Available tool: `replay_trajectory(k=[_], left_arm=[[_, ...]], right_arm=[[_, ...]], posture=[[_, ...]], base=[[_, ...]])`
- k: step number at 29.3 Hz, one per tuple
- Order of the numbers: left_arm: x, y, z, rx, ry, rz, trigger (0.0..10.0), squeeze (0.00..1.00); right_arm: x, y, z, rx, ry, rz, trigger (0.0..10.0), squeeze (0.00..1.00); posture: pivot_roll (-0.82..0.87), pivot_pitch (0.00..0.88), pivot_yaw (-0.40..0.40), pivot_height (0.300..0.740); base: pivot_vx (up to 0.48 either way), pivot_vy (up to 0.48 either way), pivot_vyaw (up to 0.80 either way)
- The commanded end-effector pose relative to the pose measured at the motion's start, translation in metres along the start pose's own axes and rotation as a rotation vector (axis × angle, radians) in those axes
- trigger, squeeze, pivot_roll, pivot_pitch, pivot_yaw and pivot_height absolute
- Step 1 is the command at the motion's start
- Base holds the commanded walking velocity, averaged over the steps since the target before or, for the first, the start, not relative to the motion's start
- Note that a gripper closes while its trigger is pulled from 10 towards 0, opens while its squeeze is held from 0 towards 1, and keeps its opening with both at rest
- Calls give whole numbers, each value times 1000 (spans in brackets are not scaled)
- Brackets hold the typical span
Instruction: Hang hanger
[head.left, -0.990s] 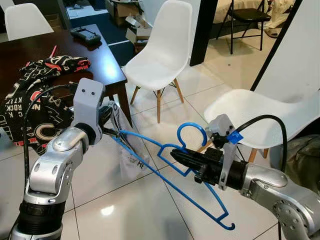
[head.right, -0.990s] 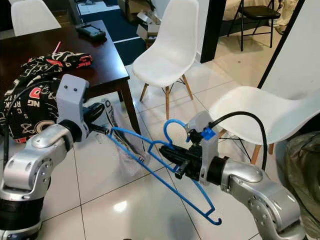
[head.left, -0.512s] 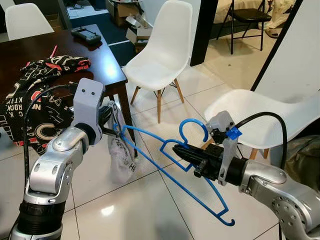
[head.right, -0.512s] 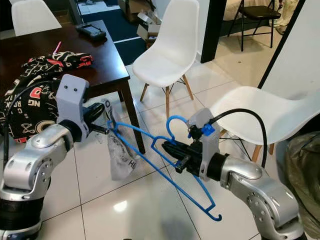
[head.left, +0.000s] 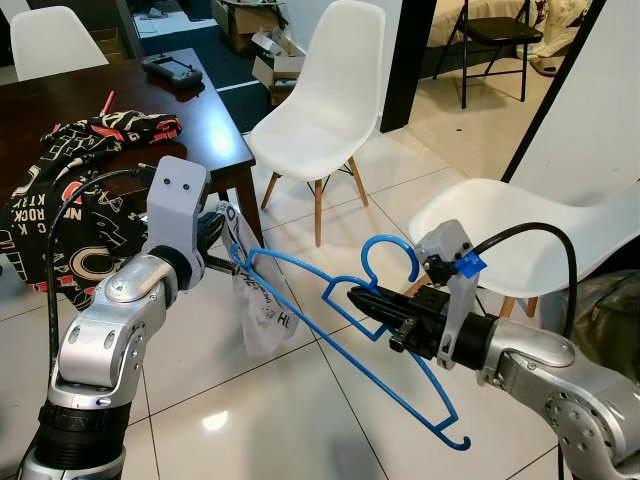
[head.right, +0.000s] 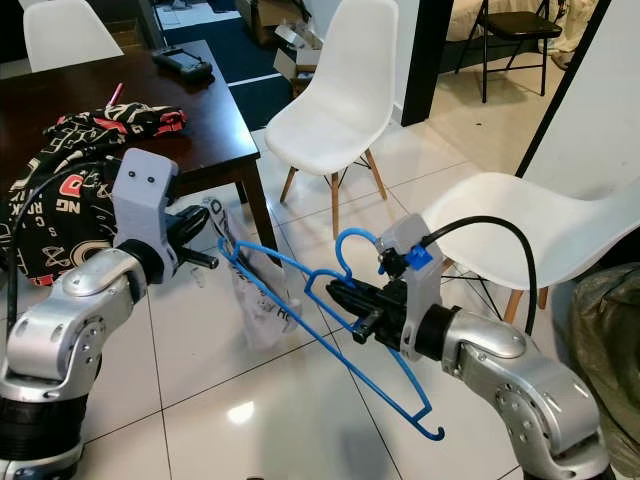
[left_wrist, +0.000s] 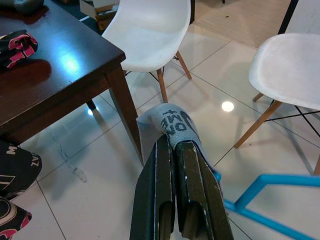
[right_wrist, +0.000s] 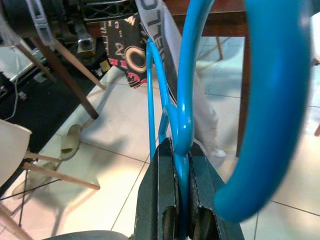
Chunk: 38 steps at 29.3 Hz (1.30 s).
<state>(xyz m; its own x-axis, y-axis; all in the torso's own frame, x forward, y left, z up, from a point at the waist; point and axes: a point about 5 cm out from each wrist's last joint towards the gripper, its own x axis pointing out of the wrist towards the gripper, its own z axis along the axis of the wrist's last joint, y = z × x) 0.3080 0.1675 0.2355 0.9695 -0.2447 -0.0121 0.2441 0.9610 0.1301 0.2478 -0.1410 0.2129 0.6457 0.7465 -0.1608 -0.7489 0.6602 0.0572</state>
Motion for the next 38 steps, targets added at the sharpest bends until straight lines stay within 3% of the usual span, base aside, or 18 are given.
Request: replay_trajectory(k=[1,15,38], left_arm=[[-3,1,1,11,0,-5,10000,0],[-4,0,1,11,1,-7,10000,0],[-4,0,2,14,-1,-8,10000,0]], right_arm=[[1,0,0,8,-13,3,10000,0],[-3,-3,5,23,-47,-2,10000,0],[-6,-10,-5,-18,40,-47,10000,0]], posture=[[33,171,56,740],[34,178,58,740],[35,180,57,740]], base=[[0,0,0],[0,0,0],[0,0,0]])
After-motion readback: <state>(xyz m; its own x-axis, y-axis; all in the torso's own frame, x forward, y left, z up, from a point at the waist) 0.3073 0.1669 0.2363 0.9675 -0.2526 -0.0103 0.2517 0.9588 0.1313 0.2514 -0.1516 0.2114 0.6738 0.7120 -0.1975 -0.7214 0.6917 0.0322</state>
